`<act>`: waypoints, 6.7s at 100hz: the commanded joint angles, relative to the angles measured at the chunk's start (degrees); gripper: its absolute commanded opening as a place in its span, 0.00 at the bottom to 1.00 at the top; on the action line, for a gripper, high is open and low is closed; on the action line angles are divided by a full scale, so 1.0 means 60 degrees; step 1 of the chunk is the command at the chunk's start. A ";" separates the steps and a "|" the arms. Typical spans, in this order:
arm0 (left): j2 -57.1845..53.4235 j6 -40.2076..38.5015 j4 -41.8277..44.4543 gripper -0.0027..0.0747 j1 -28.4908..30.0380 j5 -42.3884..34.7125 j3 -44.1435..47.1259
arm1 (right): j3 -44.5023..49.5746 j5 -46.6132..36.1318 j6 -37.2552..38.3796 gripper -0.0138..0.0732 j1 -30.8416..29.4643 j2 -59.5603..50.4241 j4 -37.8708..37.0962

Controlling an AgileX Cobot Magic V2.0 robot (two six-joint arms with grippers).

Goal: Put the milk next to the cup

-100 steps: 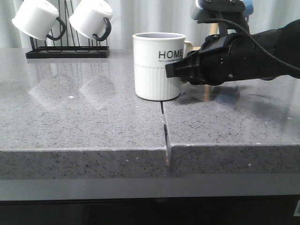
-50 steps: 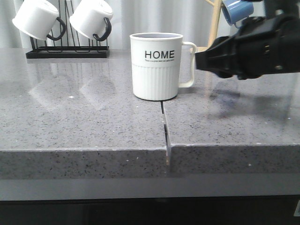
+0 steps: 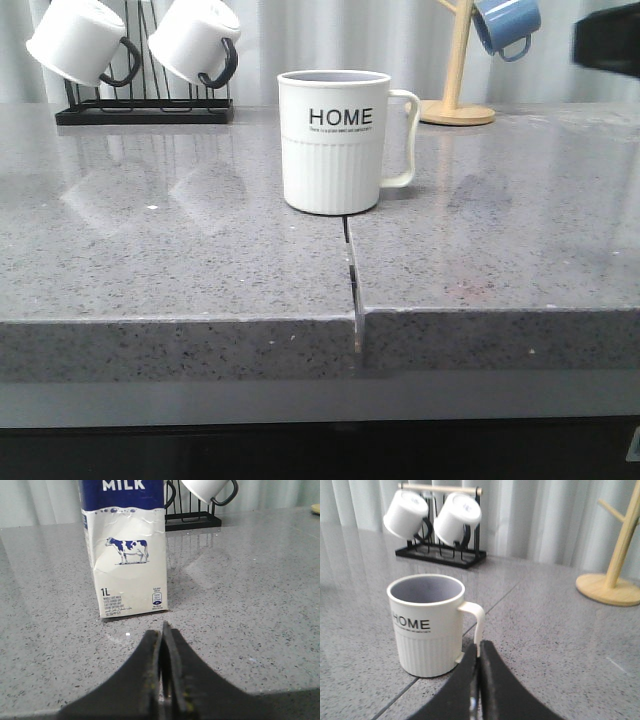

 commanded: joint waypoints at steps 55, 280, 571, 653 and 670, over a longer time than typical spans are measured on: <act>-0.0299 -0.0039 0.0035 0.01 -0.0003 -0.1088 0.0391 | 0.0459 0.5057 0.0505 0.11 -0.0069 -0.6128 0.0025; 1.0351 -0.0747 0.0268 0.77 0.0781 -0.4613 -0.5833 | 0.0459 0.6793 0.1008 0.11 -0.0069 -0.7416 0.0034; 0.7990 0.0285 -0.0342 0.01 -0.3653 -0.0923 -0.6464 | 0.0459 0.6684 0.1008 0.11 -0.0069 -0.7416 0.0034; 0.2075 0.0247 0.0389 0.01 -0.0045 0.1570 -0.4247 | 0.0459 0.6693 0.1008 0.11 -0.0069 -0.7416 0.0034; 0.1364 0.0008 0.0460 0.01 0.0161 0.2713 -0.3619 | 0.0459 0.6693 0.1008 0.11 -0.0069 -0.7416 0.0034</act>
